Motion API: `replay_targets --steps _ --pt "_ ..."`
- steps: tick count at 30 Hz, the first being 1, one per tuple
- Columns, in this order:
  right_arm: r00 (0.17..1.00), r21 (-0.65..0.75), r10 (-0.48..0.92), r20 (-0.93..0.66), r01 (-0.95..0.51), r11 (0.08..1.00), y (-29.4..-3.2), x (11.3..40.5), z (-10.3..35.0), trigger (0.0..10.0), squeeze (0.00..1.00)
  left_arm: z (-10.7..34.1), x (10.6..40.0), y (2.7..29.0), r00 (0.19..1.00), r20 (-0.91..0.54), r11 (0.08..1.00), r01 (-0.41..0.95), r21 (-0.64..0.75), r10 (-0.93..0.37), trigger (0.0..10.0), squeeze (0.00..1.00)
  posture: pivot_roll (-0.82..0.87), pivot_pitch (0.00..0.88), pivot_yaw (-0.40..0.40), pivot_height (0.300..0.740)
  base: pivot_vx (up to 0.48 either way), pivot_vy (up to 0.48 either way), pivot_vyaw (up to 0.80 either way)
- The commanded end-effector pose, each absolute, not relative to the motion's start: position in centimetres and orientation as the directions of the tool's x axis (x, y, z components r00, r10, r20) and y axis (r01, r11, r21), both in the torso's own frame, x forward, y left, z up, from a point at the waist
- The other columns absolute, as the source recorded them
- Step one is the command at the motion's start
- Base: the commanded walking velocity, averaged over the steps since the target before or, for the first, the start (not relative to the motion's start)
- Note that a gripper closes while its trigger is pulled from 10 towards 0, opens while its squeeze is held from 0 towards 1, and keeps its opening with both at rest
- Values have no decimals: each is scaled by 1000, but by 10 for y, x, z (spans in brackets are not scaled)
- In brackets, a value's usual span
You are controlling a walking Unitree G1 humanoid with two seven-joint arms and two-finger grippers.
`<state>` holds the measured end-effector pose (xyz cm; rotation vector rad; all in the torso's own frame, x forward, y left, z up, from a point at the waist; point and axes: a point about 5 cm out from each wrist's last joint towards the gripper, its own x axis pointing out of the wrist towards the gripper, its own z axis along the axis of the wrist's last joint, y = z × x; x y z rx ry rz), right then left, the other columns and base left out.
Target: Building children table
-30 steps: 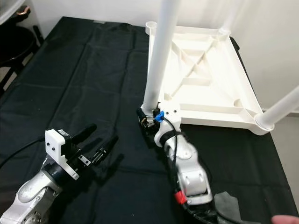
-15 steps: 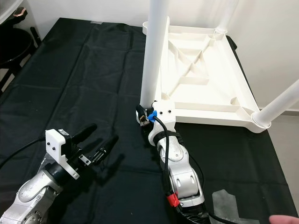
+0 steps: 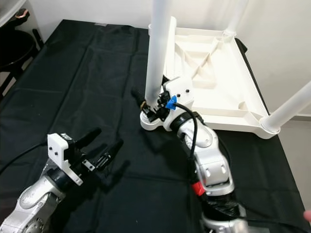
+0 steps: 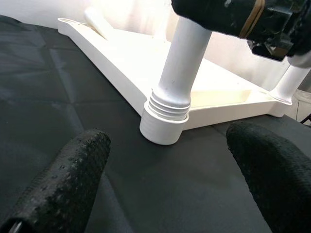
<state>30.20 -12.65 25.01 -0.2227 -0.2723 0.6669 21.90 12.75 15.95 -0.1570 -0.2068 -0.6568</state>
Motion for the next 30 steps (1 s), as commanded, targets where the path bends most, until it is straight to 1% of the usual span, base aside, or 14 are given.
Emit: replay_targets --steps 1,6,8,9,11,12,13,14,15,16,17,23,28,30 --pt "713 -293 675 190 -614 732 -128 304 255 10000 1000 154 217 127 778 220 781 618 -94 -589 10000 0 5 200 -66 740 0 0 0" --pt "620 -323 765 173 -699 639 -136 316 268 10000 1000 154 217 127 778 218 781 618 -92 -590 10000 0 11 202 -61 740 0 0 0" --pt "619 -331 764 184 -693 641 -139 320 271 10000 1000 154 217 127 778 218 781 618 -91 -589 10000 0 14 202 -60 740 0 0 0" --pt "622 -325 759 192 -689 647 -142 326 273 10000 329 154 217 127 778 218 782 617 -90 -589 10000 0 19 204 -59 740 0 0 0" --pt "622 -325 759 192 -689 647 -142 326 273 10000 329 154 217 127 778 218 782 617 -90 -589 10000 0 19 204 -59 740 0 0 0" --pt "625 -320 755 198 -687 653 -144 329 274 10000 0 154 217 127 778 218 782 617 -90 -589 10000 0 19 204 -59 740 0 0 0" --pt "625 -320 755 198 -687 653 -144 329 274 10000 0 154 217 127 778 218 782 617 -90 -589 10000 0 19 204 -59 740 0 0 0" --pt "619 -312 760 200 -695 648 -145 332 274 9059 0 155 216 127 778 217 782 616 -88 -589 10000 0 26 208 -57 740 0 0 0" --pt "612 -307 765 200 -703 642 -146 335 274 1569 0 155 216 127 779 217 783 616 -88 -588 10000 0 27 211 -55 740 0 0 0" --pt "612 -307 765 200 -703 642 -146 335 274 1569 0 155 216 127 779 217 783 616 -88 -588 10000 0 27 211 -55 740 0 0 0" --pt "595 -303 779 196 -719 626 -145 335 272 0 0 155 215 128 779 216 783 616 -87 -588 10000 0 28 218 -52 740 0 0 0" --pt "560 -296 806 191 -750 591 -143 336 267 0 0 157 213 128 778 213 782 617 -88 -591 10000 0 32 232 -50 740 0 0 0" --pt "573 -293 798 188 -742 602 -146 336 266 0 0 157 213 128 779 213 782 617 -89 -590 10000 0 31 235 -51 740 0 0 0" --pt "615 -283 765 190 -712 643 -147 334 262 0 0 157 213 128 779 214 783 616 -90 -589 10000 0 29 234 -53 740 0 0 0"
